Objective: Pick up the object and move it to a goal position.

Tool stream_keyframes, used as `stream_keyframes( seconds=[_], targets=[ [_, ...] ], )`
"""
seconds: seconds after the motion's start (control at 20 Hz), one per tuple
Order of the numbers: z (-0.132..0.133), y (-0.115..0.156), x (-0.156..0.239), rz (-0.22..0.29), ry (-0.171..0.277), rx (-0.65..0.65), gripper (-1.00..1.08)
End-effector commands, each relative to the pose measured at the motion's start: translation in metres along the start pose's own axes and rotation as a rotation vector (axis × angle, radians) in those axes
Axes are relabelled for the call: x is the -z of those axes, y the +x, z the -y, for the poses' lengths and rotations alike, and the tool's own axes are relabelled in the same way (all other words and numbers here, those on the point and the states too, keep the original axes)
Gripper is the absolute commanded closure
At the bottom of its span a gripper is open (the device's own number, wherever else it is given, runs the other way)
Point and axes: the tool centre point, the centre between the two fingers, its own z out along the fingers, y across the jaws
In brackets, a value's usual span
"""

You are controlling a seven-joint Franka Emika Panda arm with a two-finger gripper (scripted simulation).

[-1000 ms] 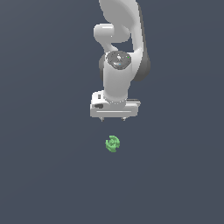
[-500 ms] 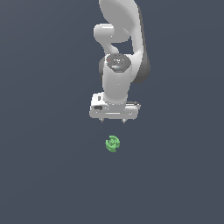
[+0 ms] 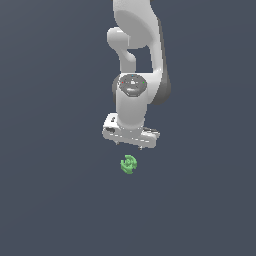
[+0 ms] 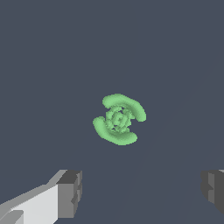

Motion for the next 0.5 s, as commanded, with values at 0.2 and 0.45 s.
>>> stream_keyframes(
  seconds=[0.2,0.45],
  targets=[
    [0.004,0.018,-0.023,0.003,0.014,-0.192,-0.92],
    [0.006,0.027,-0.037,0.005,0.02,-0.307,-0.92]
  ],
)
